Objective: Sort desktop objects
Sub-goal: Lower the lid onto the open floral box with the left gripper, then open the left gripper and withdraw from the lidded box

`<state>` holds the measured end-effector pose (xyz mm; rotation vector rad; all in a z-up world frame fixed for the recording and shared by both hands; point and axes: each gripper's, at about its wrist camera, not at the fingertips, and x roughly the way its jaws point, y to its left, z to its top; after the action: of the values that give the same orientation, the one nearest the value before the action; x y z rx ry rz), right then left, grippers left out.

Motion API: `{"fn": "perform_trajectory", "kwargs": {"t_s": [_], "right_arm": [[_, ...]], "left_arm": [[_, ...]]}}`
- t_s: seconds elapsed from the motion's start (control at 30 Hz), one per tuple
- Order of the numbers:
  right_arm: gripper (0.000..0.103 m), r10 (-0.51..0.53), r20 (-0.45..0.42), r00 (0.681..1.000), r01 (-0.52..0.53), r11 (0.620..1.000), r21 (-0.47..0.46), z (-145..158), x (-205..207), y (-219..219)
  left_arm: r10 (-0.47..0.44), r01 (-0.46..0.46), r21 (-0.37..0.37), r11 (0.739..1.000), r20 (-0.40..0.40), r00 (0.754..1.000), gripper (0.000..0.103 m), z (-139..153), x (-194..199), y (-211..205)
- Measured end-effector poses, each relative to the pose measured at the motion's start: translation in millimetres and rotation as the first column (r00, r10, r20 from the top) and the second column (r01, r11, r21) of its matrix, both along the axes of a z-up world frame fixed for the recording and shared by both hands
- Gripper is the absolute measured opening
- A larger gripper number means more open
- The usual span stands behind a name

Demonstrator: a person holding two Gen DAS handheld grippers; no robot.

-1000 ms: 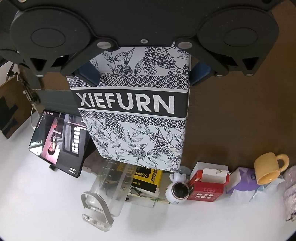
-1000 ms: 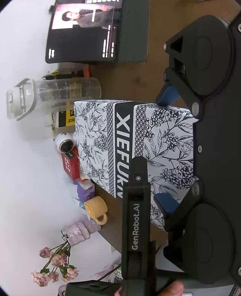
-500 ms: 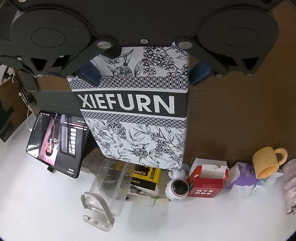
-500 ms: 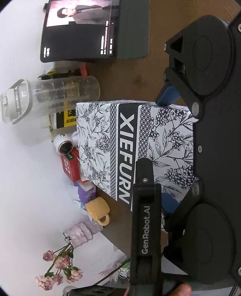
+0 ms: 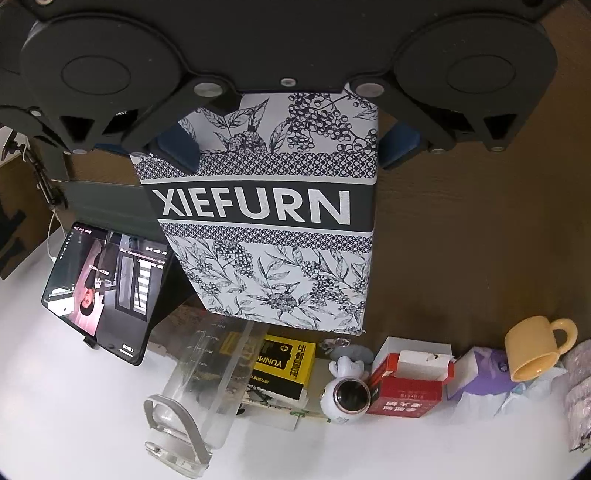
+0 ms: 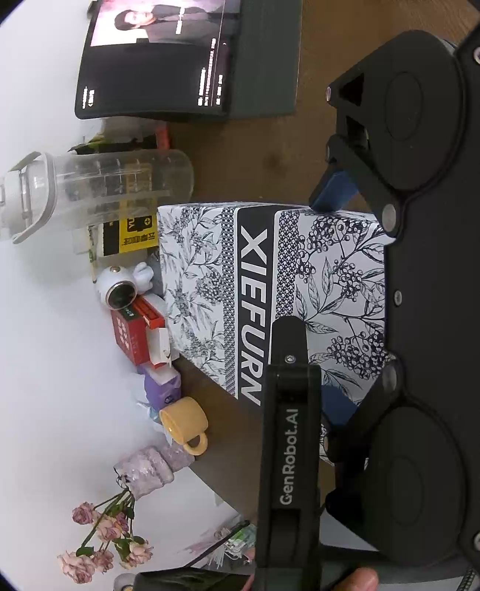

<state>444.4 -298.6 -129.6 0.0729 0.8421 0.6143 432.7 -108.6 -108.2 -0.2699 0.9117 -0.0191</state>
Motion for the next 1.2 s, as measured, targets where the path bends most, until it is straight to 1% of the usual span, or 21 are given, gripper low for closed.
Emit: {"fn": "perform_trajectory", "kwargs": {"t_s": [0.27,0.33,0.4,0.53,0.8,0.97,1.03,1.1,1.2], "right_arm": [[0.102,-0.024,-0.009,1.000,0.024,1.000,0.019,-8,1,0],[0.102,-0.036,-0.010,0.999,0.036,0.999,0.015,-11,-1,2],[0.102,-0.043,-0.018,0.999,0.043,0.999,0.010,-17,-2,4],[0.102,-0.053,-0.030,0.998,0.054,0.998,0.026,-25,-2,3],[0.103,-0.067,-0.022,0.998,0.068,0.997,0.038,-26,-2,5],[0.103,-0.073,-0.023,0.997,0.074,0.997,0.036,-26,-4,7],[0.102,-0.072,-0.024,0.997,0.073,0.997,0.037,-26,-4,6],[0.100,-0.077,-0.015,0.997,0.077,0.996,0.042,-21,-8,2],[0.099,-0.086,0.002,0.996,0.086,0.995,0.051,-11,-17,-4]], "left_arm": [[-0.036,0.036,-0.002,0.999,-0.019,0.999,0.103,-7,6,4],[-0.058,0.059,0.032,0.998,-0.019,0.998,0.103,-11,6,2],[-0.059,0.060,0.039,0.997,-0.010,0.998,0.103,-13,4,1],[-0.060,0.061,0.028,0.998,-0.017,0.998,0.103,-14,5,3],[-0.044,0.045,0.033,0.998,-0.016,0.999,0.103,-13,3,3],[-0.056,0.057,0.035,0.998,-0.019,0.998,0.103,-10,4,5],[-0.076,0.076,0.059,0.995,-0.004,0.997,0.103,-5,2,4],[-0.101,0.094,0.096,0.991,0.075,0.992,0.103,9,-12,2],[-0.142,0.116,0.141,0.983,0.190,0.971,0.103,33,-43,2]]}}
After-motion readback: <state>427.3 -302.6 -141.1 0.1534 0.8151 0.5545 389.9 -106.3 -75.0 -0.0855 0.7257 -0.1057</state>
